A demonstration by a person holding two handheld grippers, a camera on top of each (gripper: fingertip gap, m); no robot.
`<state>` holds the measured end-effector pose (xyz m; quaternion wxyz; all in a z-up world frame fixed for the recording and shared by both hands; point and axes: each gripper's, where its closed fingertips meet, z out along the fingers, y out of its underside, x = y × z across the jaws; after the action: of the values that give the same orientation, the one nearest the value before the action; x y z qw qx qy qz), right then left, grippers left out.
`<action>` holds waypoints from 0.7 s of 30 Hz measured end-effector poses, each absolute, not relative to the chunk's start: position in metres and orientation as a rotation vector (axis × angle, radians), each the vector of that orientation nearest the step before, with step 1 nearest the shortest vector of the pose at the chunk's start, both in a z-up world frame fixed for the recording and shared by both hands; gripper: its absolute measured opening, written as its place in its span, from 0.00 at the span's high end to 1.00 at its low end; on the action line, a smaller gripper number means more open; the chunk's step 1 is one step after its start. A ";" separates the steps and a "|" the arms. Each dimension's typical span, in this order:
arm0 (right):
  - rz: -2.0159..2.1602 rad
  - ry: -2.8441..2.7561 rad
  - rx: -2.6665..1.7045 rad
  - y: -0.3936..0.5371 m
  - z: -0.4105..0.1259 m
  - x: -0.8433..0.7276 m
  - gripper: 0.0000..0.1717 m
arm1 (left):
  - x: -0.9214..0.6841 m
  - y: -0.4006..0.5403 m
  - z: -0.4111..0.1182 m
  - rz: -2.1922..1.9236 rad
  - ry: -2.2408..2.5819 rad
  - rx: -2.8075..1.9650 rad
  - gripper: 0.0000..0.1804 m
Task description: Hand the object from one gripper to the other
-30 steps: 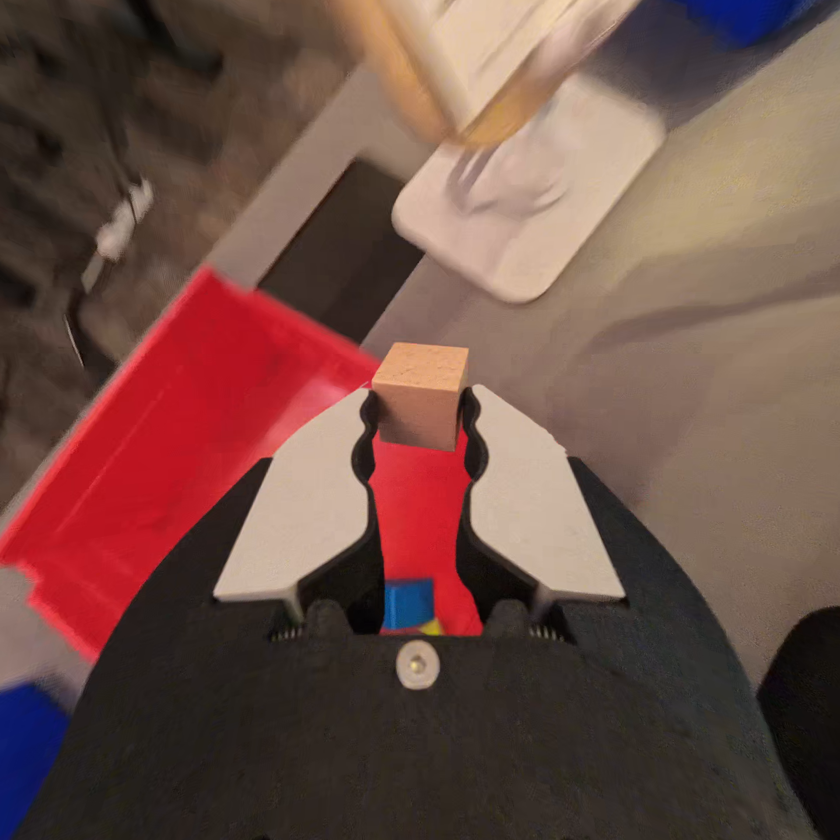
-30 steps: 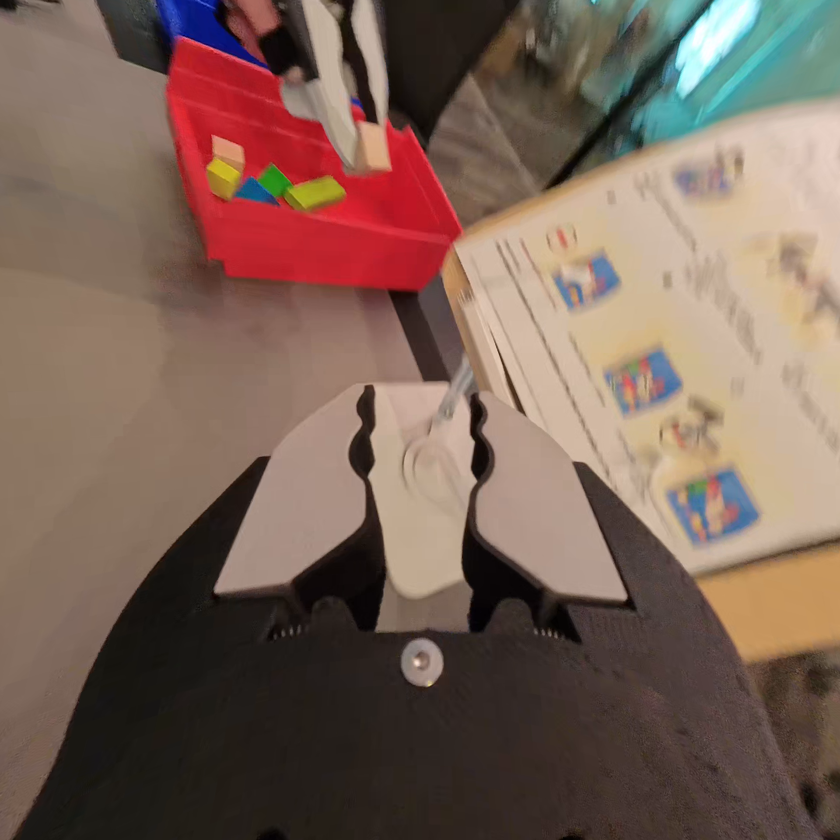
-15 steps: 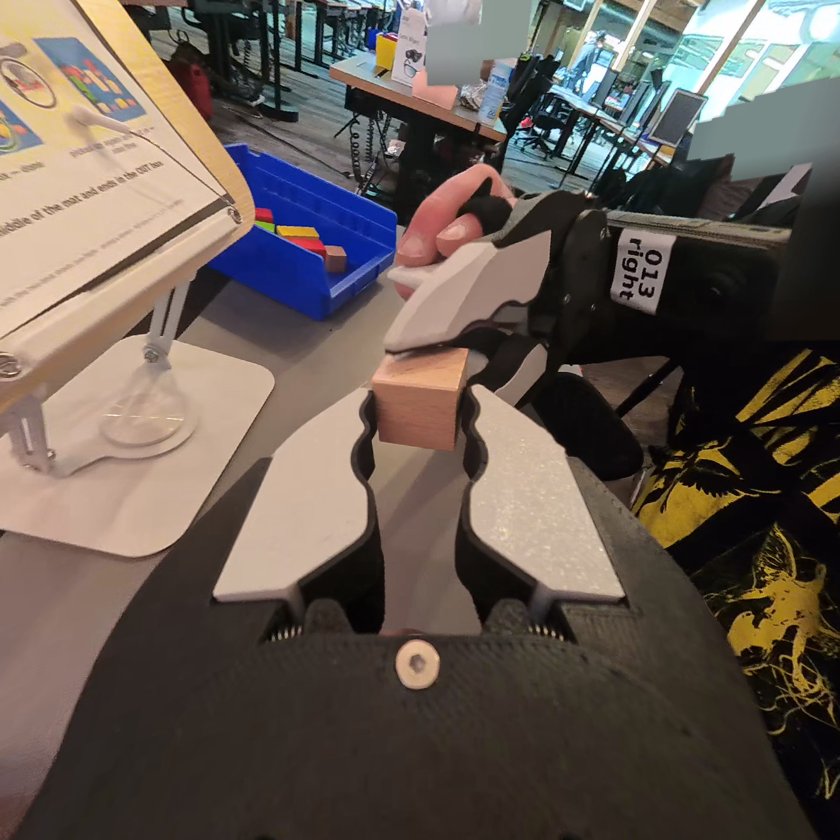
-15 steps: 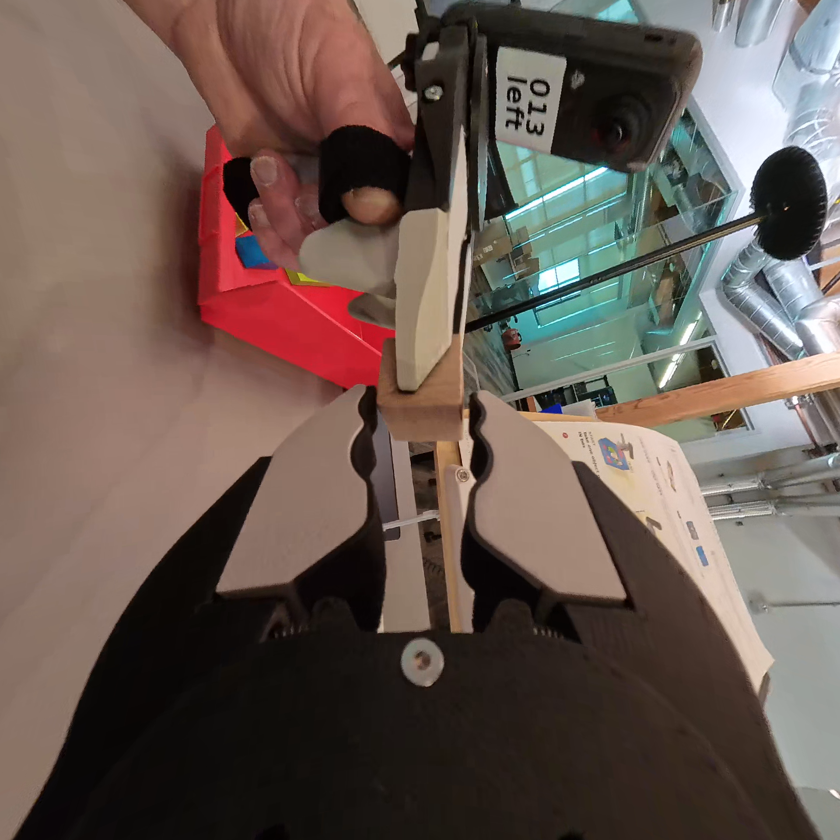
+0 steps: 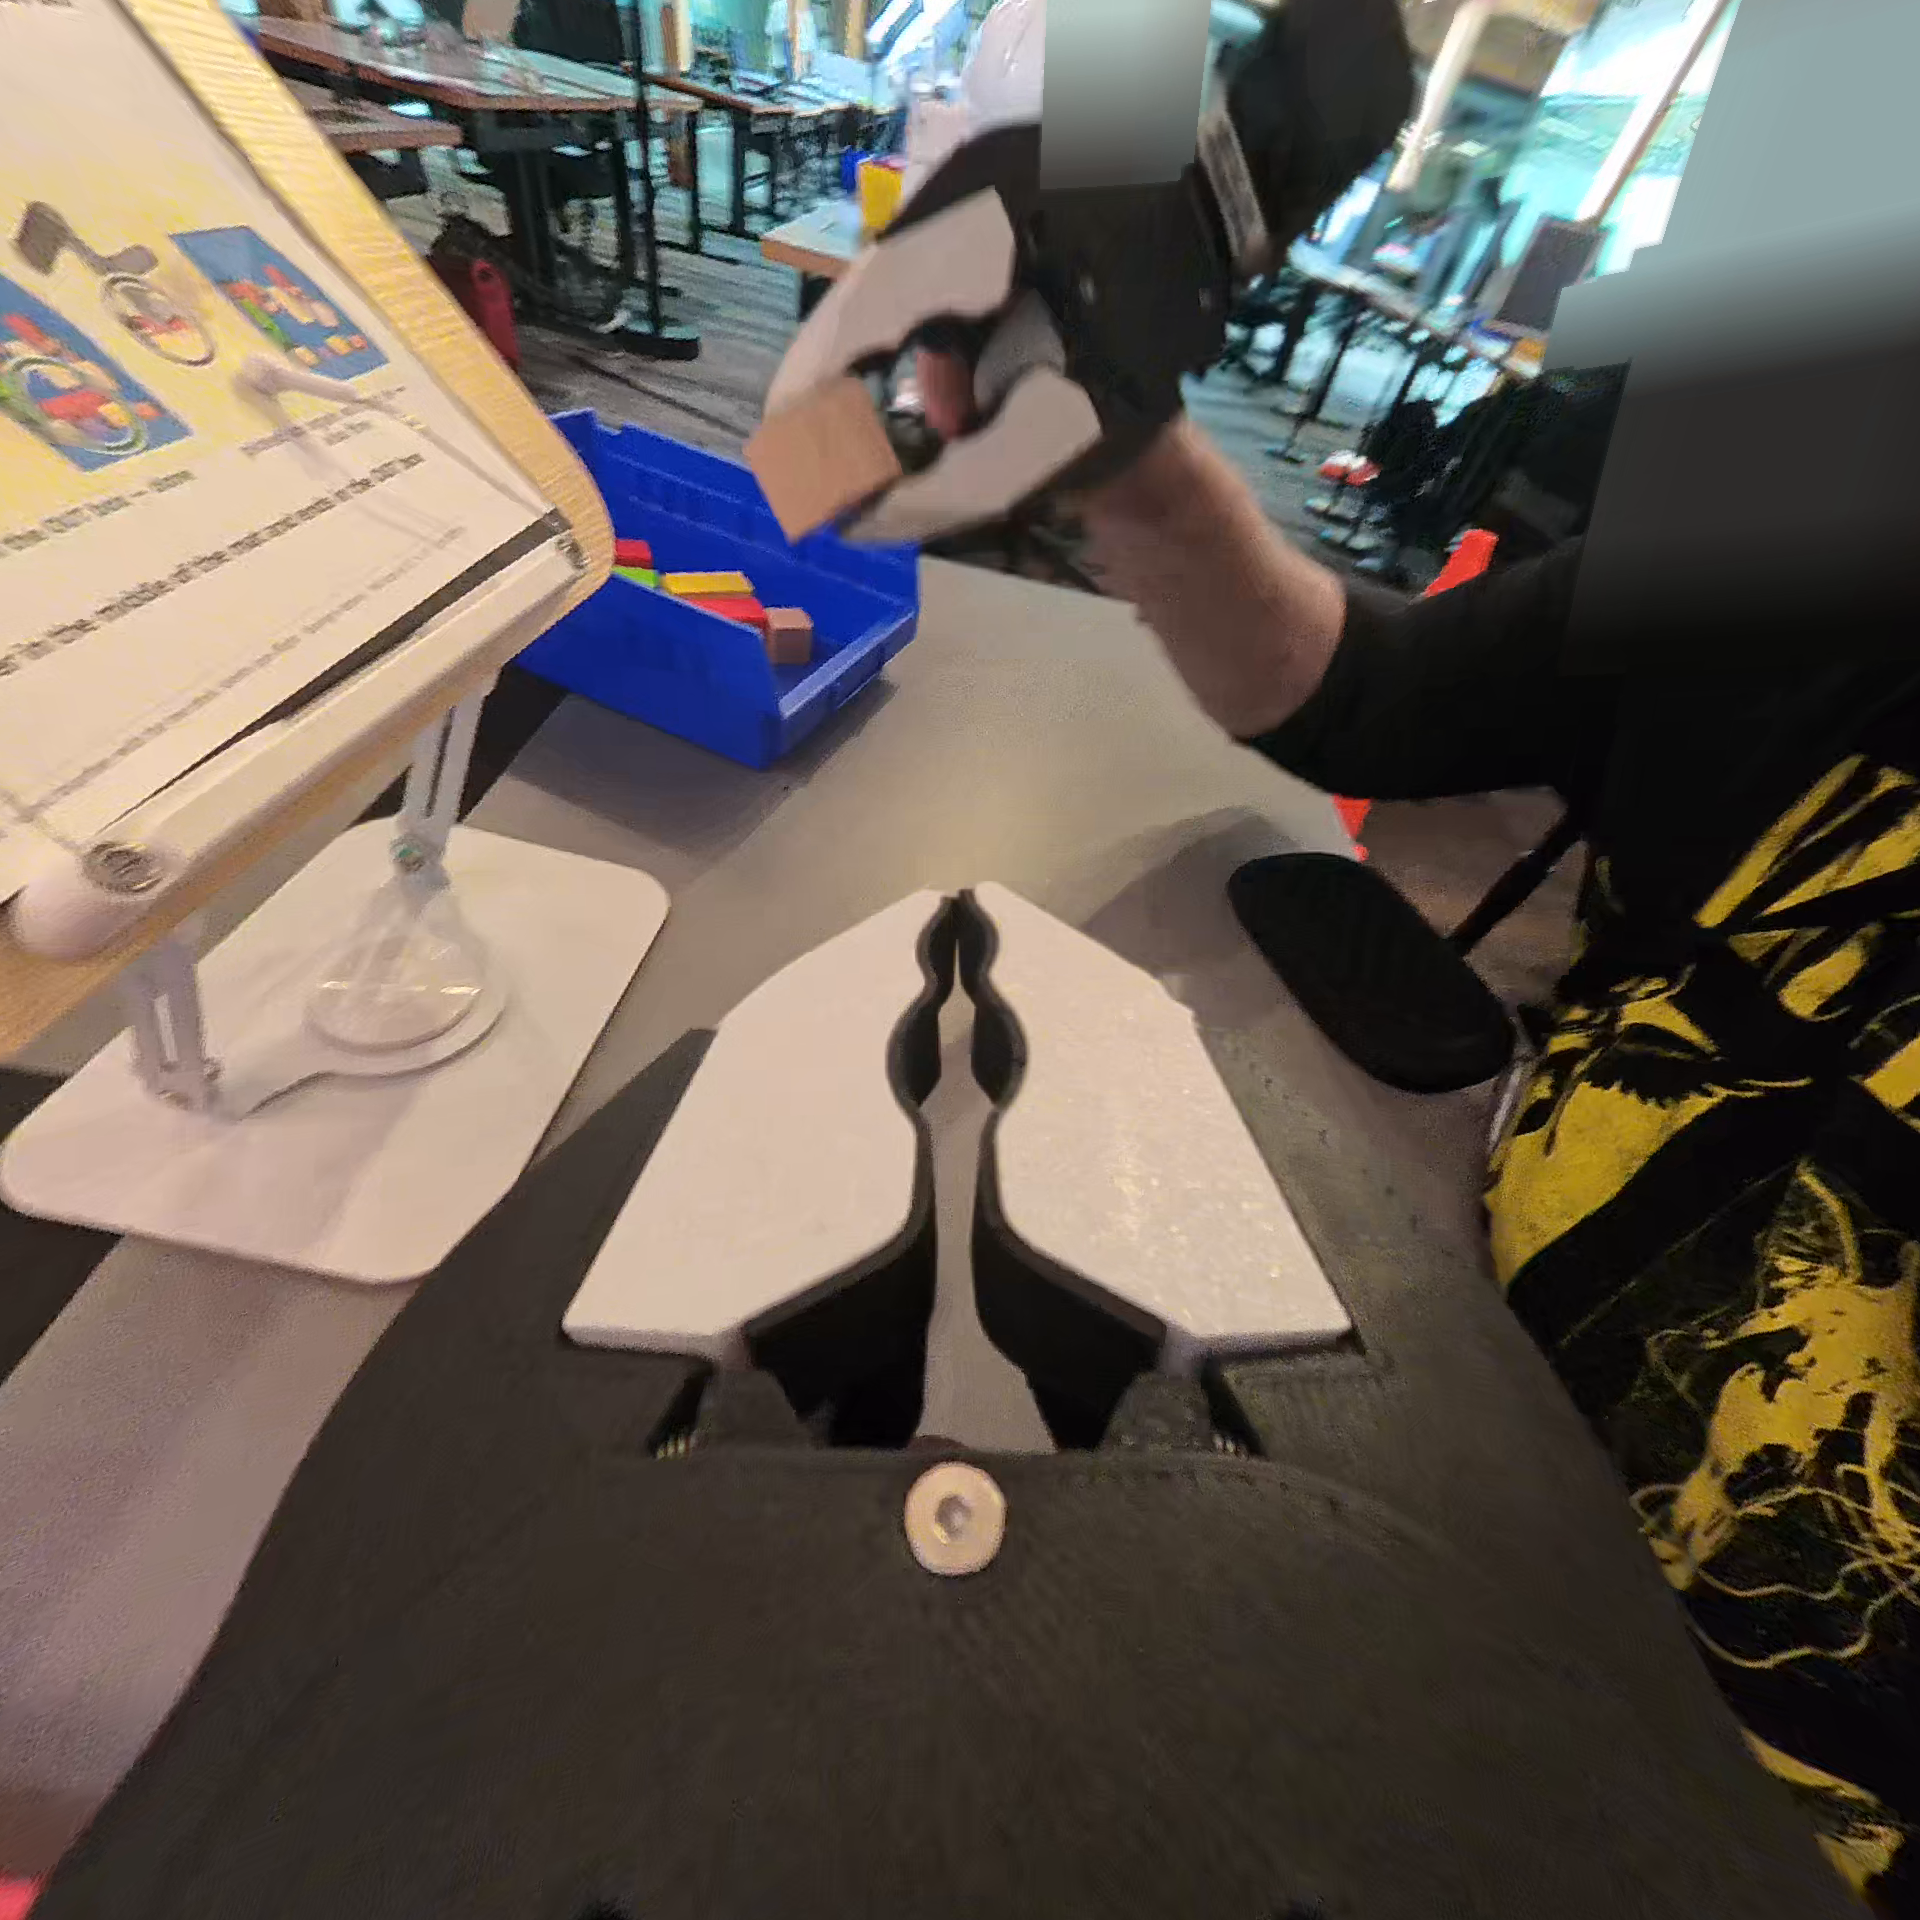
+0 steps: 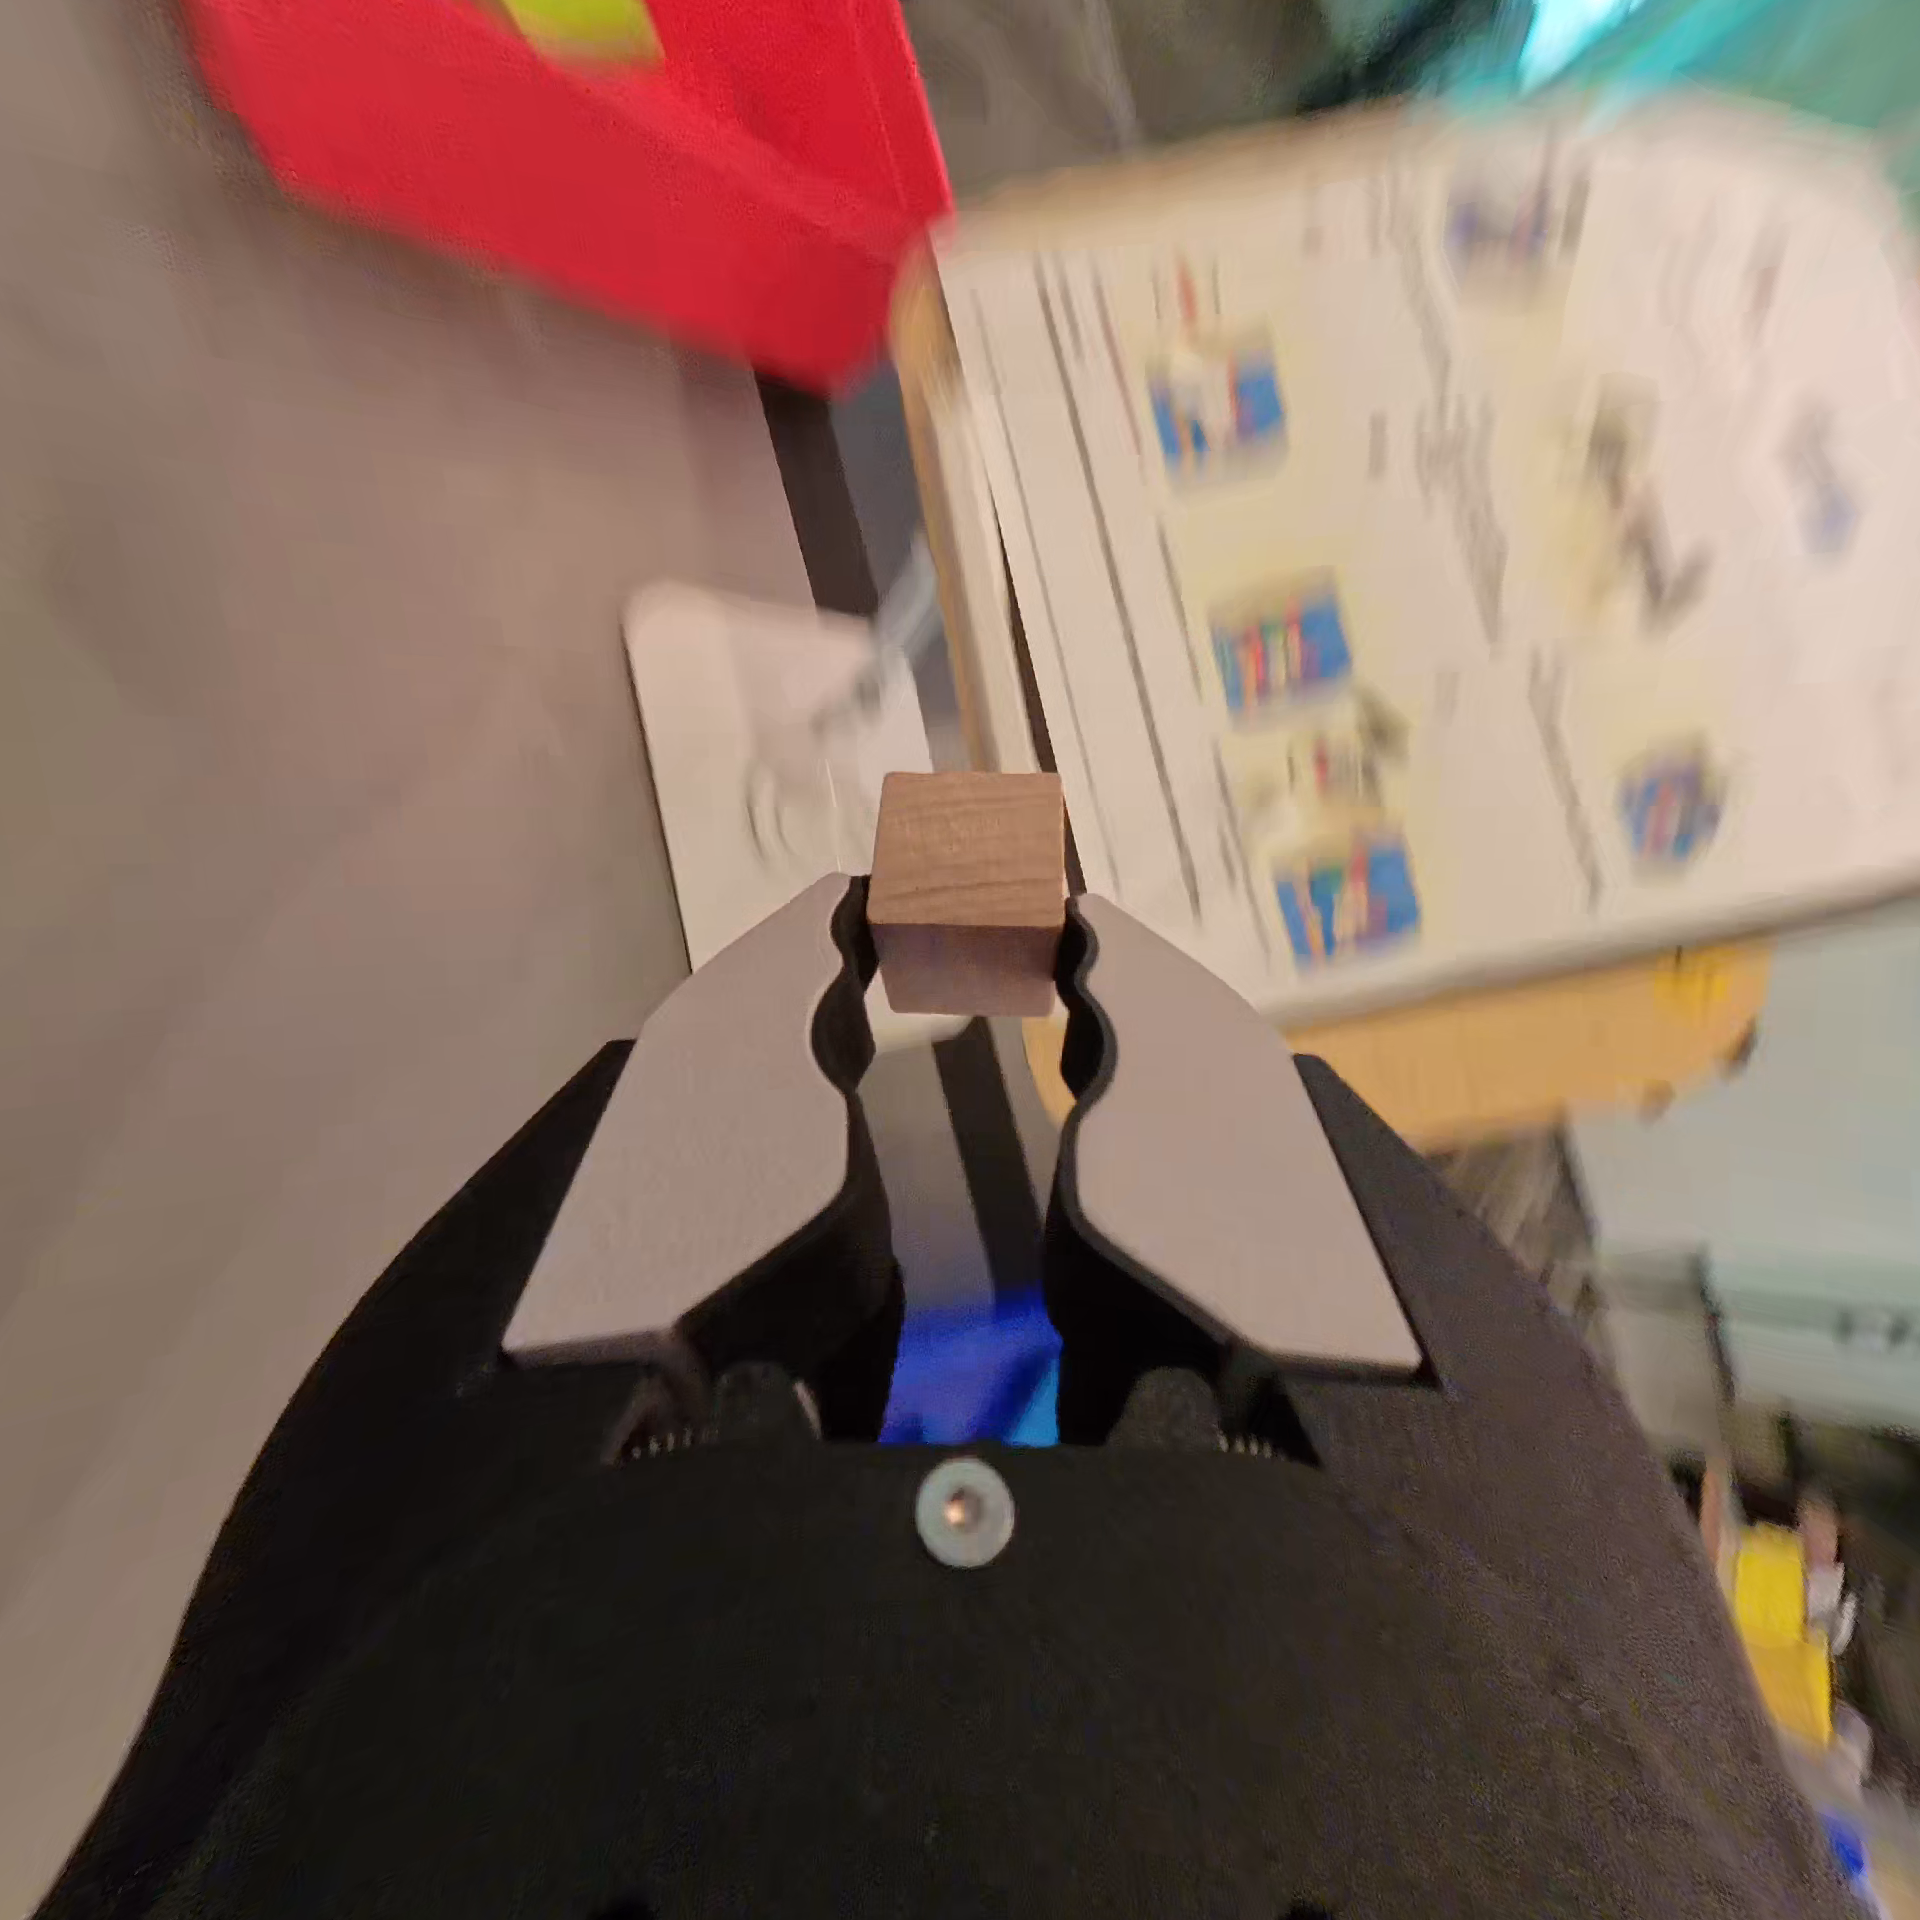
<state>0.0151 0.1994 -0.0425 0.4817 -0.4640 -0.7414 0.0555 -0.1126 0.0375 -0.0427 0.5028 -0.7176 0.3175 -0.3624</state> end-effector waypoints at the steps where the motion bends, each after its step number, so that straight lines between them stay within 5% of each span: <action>1: 0.088 -1.811 -1.239 0.230 -0.047 0.036 0.82 | -0.117 0.038 -0.047 -0.835 0.764 -1.758 1.00; 9: 0.010 -1.910 -1.930 0.379 -0.139 0.129 0.81 | -0.118 0.032 -0.063 -0.725 0.796 -1.844 1.00; 21: -0.116 -2.098 -2.279 0.423 -0.248 0.140 0.81 | -0.131 0.029 -0.078 -0.665 0.804 -1.916 1.00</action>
<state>0.1400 0.4227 -0.2478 0.0207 -0.7350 -0.6767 -0.0375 -0.1314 0.0293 -0.0775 0.4617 -0.7791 0.3267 -0.2704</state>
